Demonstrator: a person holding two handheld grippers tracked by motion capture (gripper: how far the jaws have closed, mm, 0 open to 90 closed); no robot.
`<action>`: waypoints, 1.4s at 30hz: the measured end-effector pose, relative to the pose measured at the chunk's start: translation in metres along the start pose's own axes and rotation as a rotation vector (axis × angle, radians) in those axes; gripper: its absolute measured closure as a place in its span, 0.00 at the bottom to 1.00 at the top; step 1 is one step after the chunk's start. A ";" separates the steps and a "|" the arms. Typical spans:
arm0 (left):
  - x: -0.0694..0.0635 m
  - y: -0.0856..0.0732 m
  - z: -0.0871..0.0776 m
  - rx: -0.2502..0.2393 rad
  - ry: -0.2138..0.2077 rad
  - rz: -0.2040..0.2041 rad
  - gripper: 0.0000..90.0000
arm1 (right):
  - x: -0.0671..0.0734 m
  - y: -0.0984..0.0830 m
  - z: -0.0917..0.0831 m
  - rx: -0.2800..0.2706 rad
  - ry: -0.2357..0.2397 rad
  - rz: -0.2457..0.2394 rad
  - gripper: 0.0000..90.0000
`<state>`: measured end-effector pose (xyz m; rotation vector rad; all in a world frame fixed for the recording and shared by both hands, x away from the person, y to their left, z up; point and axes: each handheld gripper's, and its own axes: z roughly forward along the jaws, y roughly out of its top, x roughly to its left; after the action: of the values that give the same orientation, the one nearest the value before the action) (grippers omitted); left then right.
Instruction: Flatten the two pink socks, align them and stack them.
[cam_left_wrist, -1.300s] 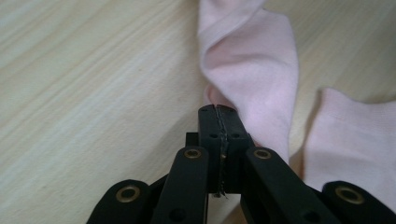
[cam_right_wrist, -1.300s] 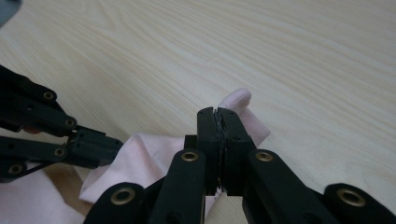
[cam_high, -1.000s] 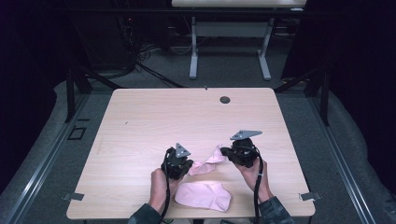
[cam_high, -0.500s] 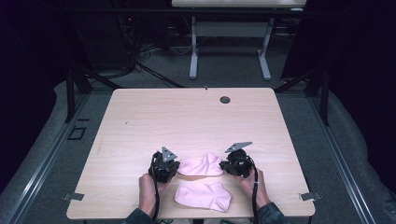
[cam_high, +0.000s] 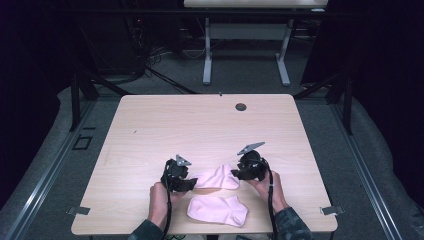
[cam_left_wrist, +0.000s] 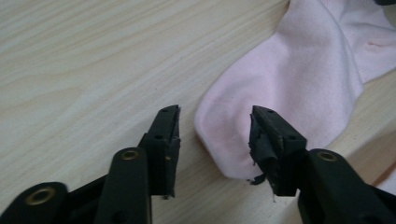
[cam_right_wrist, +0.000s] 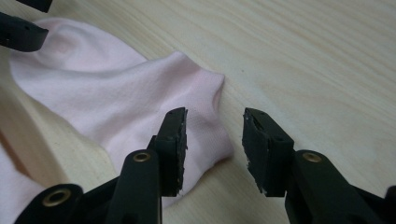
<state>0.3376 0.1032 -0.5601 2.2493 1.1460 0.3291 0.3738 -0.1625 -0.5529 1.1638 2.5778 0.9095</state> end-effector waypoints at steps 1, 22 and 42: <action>-0.001 -0.001 0.001 0.001 0.002 0.004 0.65 | 0.000 0.001 0.004 0.010 0.000 -0.011 0.66; -0.001 -0.004 0.001 -0.002 0.015 0.034 0.96 | 0.006 -0.003 0.011 0.000 -0.012 -0.010 0.97; -0.024 -0.004 -0.073 -0.099 -0.148 0.040 0.96 | 0.043 -0.021 -0.087 -0.061 -0.051 0.015 0.97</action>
<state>0.2872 0.1146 -0.5035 2.1735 0.9883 0.2258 0.2981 -0.1818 -0.4920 1.1755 2.4864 0.9424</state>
